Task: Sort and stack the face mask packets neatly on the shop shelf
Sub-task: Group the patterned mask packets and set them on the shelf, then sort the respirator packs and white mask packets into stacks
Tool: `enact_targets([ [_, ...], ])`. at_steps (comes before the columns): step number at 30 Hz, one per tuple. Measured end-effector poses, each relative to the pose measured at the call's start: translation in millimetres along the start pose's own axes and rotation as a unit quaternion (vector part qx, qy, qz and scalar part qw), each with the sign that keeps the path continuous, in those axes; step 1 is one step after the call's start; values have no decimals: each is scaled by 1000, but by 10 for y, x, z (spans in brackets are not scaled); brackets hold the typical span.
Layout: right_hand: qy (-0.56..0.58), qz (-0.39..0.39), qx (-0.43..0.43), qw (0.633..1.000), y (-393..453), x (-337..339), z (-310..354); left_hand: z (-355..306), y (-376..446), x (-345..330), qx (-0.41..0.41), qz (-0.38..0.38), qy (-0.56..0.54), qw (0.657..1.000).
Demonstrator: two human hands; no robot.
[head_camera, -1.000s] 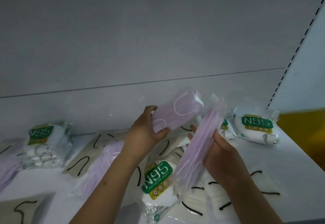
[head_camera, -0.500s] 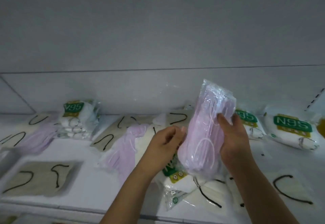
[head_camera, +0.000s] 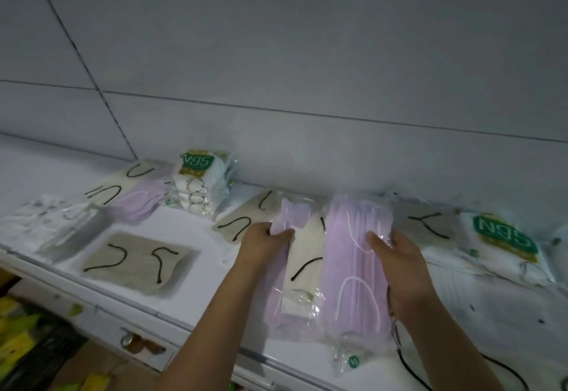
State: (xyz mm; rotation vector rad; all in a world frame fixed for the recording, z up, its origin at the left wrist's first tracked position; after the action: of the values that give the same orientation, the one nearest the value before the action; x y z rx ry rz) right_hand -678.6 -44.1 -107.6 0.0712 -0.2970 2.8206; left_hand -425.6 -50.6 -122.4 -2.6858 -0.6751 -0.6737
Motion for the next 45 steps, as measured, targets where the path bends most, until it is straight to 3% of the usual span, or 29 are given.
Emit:
enact_targets([
  [5, -9, 10, -31, 999, 9, 6, -116, -204, -30, 344, -9, -14, -146, 989],
  [11, 77, 21, -18, 997, -65, 57, 118, -794, 5, 902, -128, -105, -180, 969],
  [15, 220, 83, -35, 971, -145, 32, 537, -1138, -2, 933, -140, -25, -279, 950],
  [17, 256, 122, 4, 959, -198, 29, 833, -1334, -78, 844, -168, 0, -303, 938],
  [21, 262, 97, 109, 954, -225, 148, 1168, -1501, -350, 480, -184, 30, -328, 926],
  [29, 184, 46, 121, 974, -129, 374, 832, -1196, -727, -268, -146, 148, -279, 938],
  [34, 198, 19, 134, 971, -111, 450, 725, -1041, -950, -437, -182, 238, -211, 930],
  [39, 226, 101, 201, 948, -200, 442, 964, -1125, -961, -458, -205, 223, -237, 923],
  [41, 171, 140, 223, 950, -188, 450, 948, -1110, -947, -457, -222, 231, -222, 921],
  [45, 17, 163, 167, 972, -164, 400, 752, -848, -945, -580, -247, 227, -90, 938],
])
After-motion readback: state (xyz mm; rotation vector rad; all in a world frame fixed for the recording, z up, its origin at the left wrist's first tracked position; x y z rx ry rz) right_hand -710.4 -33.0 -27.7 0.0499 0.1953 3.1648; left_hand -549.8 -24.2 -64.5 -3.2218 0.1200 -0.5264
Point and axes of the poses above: each hand's wrist, its own y-axis towards the middle knuckle, its own x-axis out of the back of the hand, z = x × y, the point moved 6 cm from there along y, towards the middle knuckle, and after that the axes turned 9 degrees about -z, right-handed, at the moved point
